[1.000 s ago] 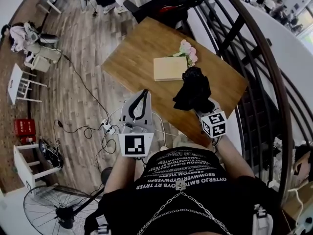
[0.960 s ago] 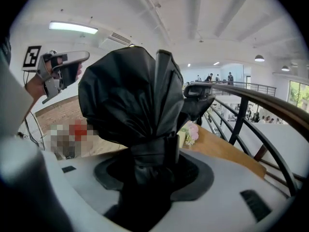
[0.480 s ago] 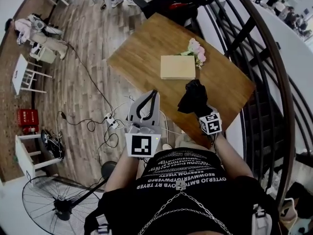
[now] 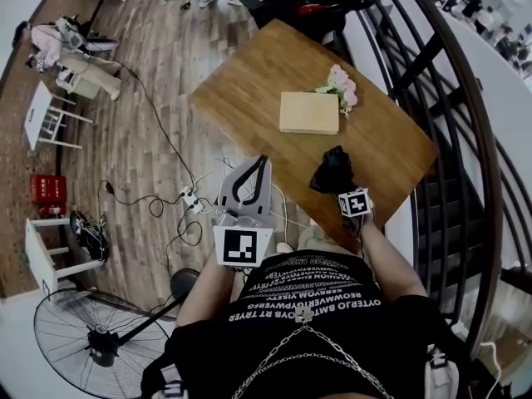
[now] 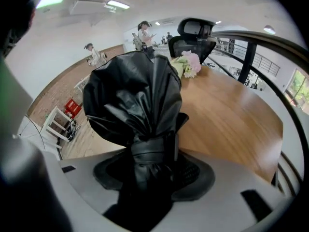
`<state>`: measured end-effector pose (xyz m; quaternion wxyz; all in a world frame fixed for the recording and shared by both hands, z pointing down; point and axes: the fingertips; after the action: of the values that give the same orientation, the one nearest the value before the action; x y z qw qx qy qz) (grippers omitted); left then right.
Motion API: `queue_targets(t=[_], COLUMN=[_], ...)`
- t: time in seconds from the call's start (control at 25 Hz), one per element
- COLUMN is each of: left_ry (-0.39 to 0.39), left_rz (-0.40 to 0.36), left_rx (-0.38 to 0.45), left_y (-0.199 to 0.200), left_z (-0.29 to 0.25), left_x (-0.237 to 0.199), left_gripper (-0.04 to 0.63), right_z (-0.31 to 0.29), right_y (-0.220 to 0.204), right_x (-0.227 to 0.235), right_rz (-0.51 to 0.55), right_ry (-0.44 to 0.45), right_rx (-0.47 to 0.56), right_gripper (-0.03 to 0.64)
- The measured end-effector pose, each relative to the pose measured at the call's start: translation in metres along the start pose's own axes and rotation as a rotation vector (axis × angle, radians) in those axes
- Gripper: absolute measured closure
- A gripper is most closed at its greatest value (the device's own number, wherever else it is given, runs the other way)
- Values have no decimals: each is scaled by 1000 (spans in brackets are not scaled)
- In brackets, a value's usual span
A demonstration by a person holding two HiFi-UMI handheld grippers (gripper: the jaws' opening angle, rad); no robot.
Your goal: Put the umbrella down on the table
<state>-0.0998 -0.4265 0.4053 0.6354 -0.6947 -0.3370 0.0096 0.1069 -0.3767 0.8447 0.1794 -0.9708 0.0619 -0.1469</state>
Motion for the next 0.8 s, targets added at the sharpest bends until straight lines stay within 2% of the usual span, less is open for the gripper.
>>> queue_targets(t=[0.12, 0.2, 0.36, 0.48, 0.6, 0.64, 0.68, 0.8], left_ry=[-10, -7, -4, 2, 8, 10, 11, 16], left_rz=[-14, -8, -11, -3, -2, -2, -2, 3], left_rx=[1, 7, 21, 34, 43, 47, 52, 60], left_y=[2, 4, 7, 9, 11, 12, 13, 14], left_z=[5, 8, 14, 22, 31, 33, 36, 45], left_x=[3, 2, 0, -2, -2, -2, -2, -3], left_gripper=[566, 566, 566, 566, 566, 566, 566, 566], right_z=[-12, -11, 13, 48, 103, 126, 151, 223], right_y=[-19, -18, -2, 19, 53, 66, 79, 112], right_x=[6, 1, -2, 4, 7, 6, 3, -13], right_rz=[40, 65, 84, 84, 36, 18, 7, 31], right_ry=[-2, 29, 11, -47, -79, -77, -73, -70], right_rx=[-61, -45, 16, 132, 346, 428, 510, 727], right_gripper=[344, 274, 233, 233, 236, 246, 291, 472])
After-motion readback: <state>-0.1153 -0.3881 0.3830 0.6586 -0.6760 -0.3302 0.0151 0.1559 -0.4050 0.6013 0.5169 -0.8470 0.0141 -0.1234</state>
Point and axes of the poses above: the fingertips, and each gripper's own axes: z backward along the fingers, x to its right, y out of its top, and after that the axes turned 11 degrees about -z, right-handed
